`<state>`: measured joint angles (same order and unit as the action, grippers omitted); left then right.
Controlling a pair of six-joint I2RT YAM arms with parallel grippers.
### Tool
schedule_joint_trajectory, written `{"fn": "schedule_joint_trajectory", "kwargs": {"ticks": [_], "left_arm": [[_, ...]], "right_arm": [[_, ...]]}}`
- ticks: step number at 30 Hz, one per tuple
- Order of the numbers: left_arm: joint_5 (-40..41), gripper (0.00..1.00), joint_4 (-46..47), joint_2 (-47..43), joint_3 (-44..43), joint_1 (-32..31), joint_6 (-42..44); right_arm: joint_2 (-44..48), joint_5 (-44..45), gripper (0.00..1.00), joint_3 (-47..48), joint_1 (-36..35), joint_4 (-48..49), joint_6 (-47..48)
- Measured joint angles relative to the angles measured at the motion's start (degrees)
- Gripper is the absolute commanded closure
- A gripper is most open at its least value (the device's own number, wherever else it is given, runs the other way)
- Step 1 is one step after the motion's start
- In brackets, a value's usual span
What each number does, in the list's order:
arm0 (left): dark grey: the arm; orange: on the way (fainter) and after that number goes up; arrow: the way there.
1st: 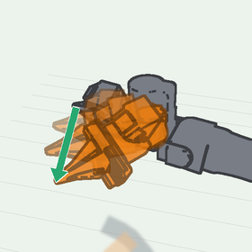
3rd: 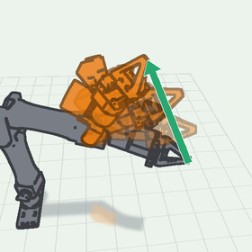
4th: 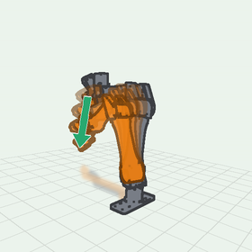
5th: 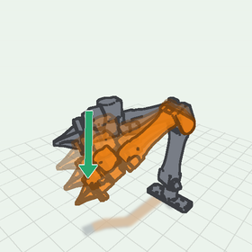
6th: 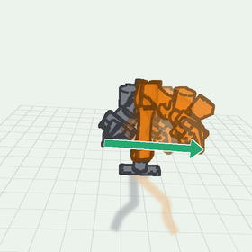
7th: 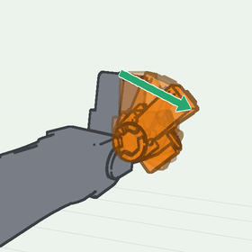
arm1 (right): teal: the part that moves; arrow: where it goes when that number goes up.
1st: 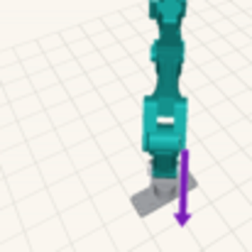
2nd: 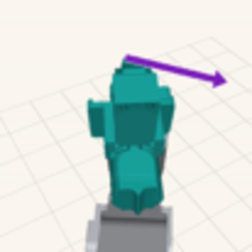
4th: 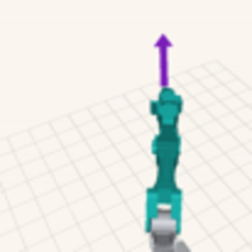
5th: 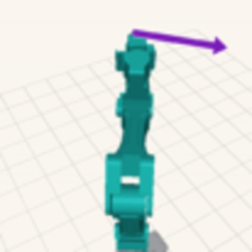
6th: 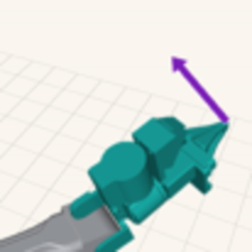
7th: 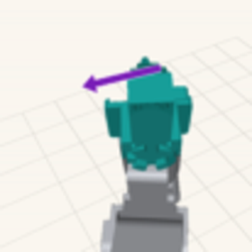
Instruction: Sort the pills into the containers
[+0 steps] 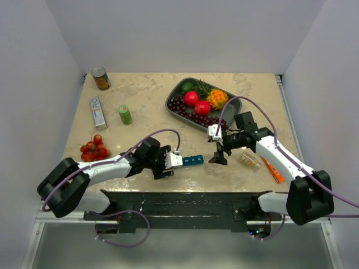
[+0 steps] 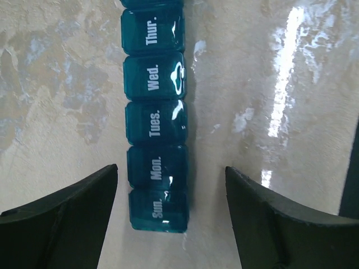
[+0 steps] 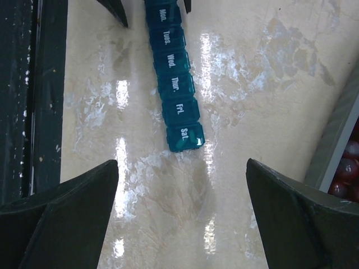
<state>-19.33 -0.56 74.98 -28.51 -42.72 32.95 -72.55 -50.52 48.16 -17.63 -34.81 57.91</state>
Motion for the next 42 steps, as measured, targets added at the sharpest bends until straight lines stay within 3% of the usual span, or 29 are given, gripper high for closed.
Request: {"fn": "schedule_joint_trajectory", "kwargs": {"ticks": [5,8,9,10,13,22,33,42], "left_arm": [[1.84,0.21,1.66,3.54,-1.79,-0.79,1.29],[1.92,0.3,1.81,3.78,-1.88,-0.94,1.66],[1.92,0.35,1.79,4.02,-2.03,-0.98,1.84],[1.84,0.47,1.79,4.35,-2.25,-0.98,1.92],[1.84,0.63,1.57,6.38,-3.67,-1.33,2.75],[1.99,1.0,1.53,6.93,-4.22,-2.51,3.78],[-1.27,1.0,0.22,2.51,-4.22,-3.67,0.96],[-2.58,1.0,0.9,2.05,-4.39,-5.03,-3.37]], "right_arm": [[0.26,-0.2,0.03,-0.09,0.0,2.54,-0.96],[0.31,-0.17,0.03,-0.33,0.0,3.23,-1.2],[0.31,-0.2,0.03,-0.46,0.0,3.28,-1.27],[0.31,-0.2,0.03,-0.61,-0.02,3.39,-1.29],[0.31,-0.17,0.02,-0.85,0.0,3.41,-1.29],[0.33,-0.17,0.02,-1.11,0.0,3.45,-0.46],[0.2,-0.15,0.03,-2.8,-0.81,3.04,2.38],[-3.17,0.66,0.05,-2.8,-7.15,3.67,2.56]]}}
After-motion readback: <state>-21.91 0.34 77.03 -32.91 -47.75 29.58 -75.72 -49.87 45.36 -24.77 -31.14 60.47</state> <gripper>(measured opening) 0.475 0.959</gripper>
